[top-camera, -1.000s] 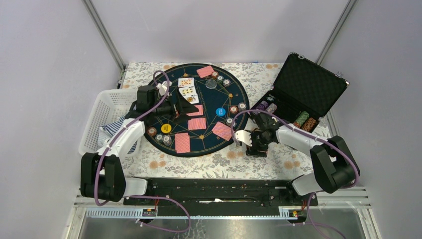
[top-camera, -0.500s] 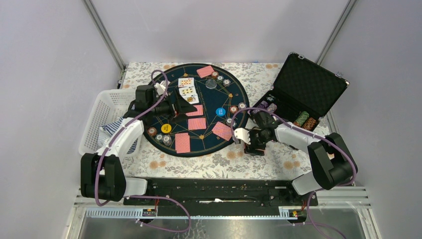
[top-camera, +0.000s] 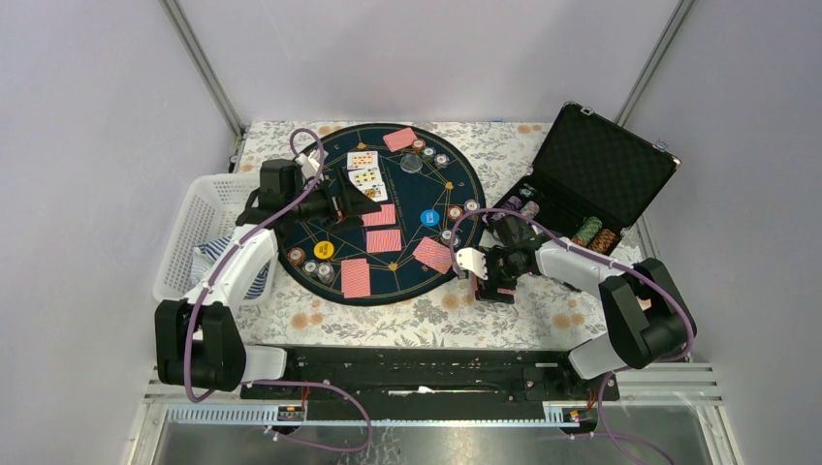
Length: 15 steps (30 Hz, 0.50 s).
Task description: Distribute texas hold em gaming equipment
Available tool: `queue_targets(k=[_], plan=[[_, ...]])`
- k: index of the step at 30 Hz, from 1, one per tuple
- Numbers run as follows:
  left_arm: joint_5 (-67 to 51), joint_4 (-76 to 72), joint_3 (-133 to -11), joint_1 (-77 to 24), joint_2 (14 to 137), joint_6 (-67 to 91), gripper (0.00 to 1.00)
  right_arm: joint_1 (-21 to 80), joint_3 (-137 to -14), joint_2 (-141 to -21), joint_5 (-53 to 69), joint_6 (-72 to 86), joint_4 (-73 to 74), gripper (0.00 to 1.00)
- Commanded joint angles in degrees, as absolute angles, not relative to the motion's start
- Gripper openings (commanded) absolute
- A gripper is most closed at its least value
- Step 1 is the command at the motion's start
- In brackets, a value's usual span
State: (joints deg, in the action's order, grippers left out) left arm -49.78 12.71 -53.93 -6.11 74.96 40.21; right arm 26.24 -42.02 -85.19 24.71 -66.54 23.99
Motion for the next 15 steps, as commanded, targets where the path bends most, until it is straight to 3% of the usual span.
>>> queue_targets(k=[1, 4, 10, 15], plan=[[-48.9, 13.5, -57.1, -5.6, 74.9, 37.9, 0.99, 26.1, -40.2, -86.3, 22.2, -68.7, 23.4, 0.91], [-49.0, 14.2, -57.5, -5.4, 75.1, 37.3, 0.99, 26.1, -40.3, -85.8, 22.4, -68.5, 23.9, 0.99], [-46.3, 17.7, -60.7, -4.4, 75.6, 33.9, 0.99, 26.1, -42.5, -83.8, 23.0, -66.6, 26.1, 1.00], [-32.6, 28.0, -70.7, -3.7, 78.2, 22.2, 0.99, 26.1, -47.2, -79.2, 25.5, -62.1, 29.4, 1.00]])
